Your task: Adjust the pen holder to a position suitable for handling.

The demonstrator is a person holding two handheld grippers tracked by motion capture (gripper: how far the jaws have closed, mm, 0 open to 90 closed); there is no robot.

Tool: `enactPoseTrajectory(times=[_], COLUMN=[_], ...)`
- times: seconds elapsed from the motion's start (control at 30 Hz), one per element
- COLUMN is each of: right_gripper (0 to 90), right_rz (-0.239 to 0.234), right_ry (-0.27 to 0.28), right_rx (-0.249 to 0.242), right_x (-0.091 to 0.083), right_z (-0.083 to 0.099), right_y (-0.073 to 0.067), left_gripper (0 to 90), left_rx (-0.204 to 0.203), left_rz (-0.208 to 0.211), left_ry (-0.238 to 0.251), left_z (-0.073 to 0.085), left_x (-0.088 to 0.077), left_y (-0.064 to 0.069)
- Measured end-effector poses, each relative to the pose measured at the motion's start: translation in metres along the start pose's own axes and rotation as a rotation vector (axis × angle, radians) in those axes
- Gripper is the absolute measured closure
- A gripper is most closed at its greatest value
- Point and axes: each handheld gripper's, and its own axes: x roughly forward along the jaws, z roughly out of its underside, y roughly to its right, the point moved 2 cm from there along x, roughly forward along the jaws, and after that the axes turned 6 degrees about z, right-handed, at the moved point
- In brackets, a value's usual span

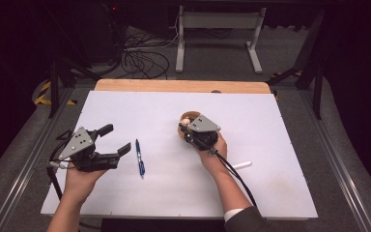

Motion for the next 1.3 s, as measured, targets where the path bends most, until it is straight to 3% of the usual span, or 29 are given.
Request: enactPoseTrajectory(times=[0.33,0.87,1.3], right_gripper=[63.5,63.4,63.3], right_rz=[-0.106,-0.179,-0.187], right_ry=[-0.044,-0.088,-0.09], right_rx=[-0.051,-0.056,-0.065], right_x=[-0.012,-0.038,-0.049], right_z=[-0.003,0.007,0.012], right_y=[-0.036,-0.055,-0.06], left_gripper=[12.3,12.3,12.3], left_rx=[-0.003,0.0,0.004], left_rz=[0.001,0.004,0.003], left_ry=[-0.001,-0.004,-0.007], left_z=[0.0,0.0,0.001], left_x=[0.0,0.002,0.002], left_y=[0.0,0.001,0.001])
